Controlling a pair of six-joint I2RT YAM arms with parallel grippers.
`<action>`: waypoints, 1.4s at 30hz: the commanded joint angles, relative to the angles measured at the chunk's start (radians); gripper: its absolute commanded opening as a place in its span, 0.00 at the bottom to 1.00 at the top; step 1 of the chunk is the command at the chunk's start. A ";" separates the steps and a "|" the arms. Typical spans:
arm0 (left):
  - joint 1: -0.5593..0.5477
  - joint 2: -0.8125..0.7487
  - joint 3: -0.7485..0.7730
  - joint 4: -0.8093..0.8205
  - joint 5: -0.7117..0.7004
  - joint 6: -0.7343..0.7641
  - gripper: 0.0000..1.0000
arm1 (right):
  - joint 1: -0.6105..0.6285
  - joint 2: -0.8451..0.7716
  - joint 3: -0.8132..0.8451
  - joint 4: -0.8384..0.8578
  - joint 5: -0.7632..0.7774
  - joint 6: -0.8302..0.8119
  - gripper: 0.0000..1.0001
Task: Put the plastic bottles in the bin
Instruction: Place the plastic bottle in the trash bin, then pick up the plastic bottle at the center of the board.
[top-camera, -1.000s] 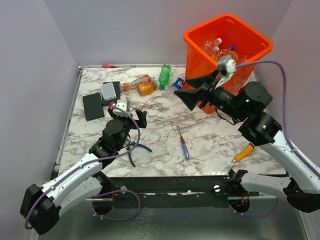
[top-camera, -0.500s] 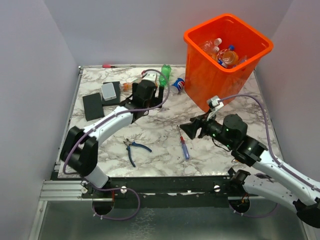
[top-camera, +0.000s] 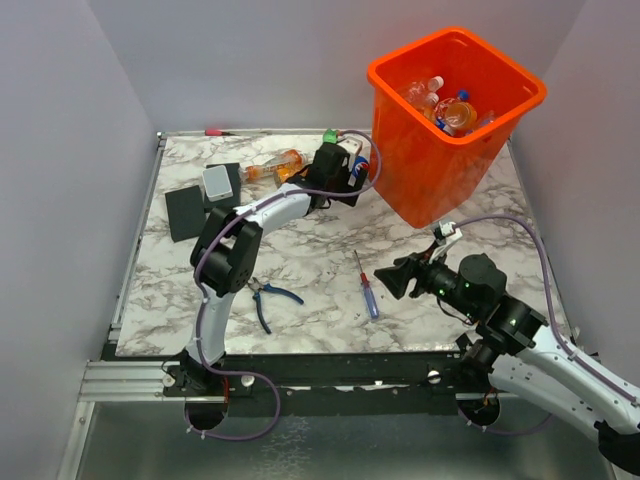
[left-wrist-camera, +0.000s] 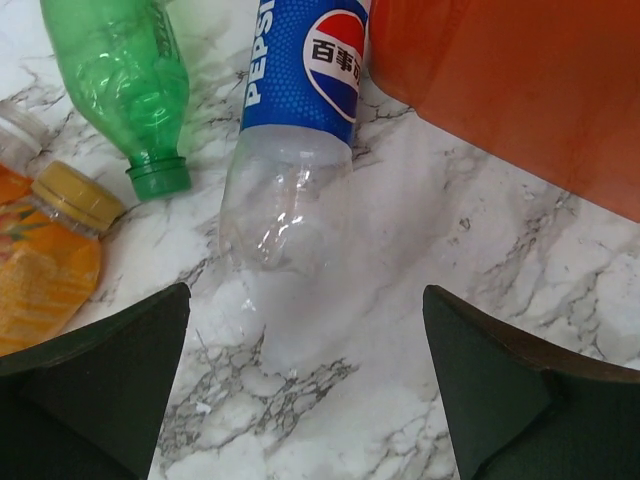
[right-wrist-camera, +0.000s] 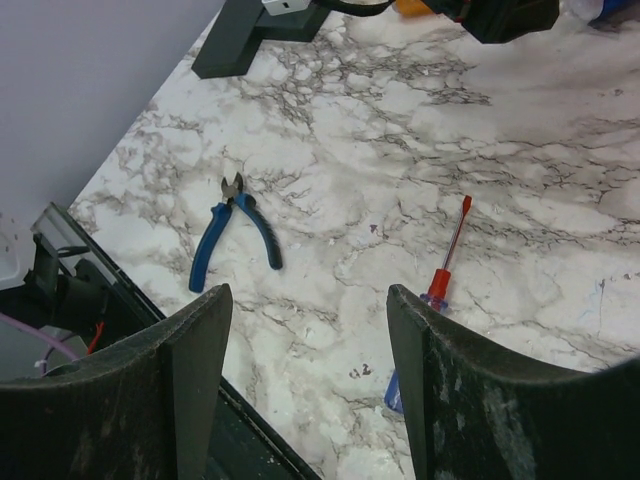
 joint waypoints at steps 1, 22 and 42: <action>-0.003 0.073 0.099 0.075 0.013 0.043 0.99 | 0.004 -0.023 -0.014 -0.050 0.038 0.009 0.66; -0.014 0.237 0.155 0.064 -0.033 0.014 0.78 | 0.004 -0.031 -0.019 -0.062 0.087 0.006 0.66; -0.020 -0.181 -0.263 0.266 -0.151 -0.100 0.29 | 0.004 -0.010 0.050 -0.081 0.096 0.015 0.66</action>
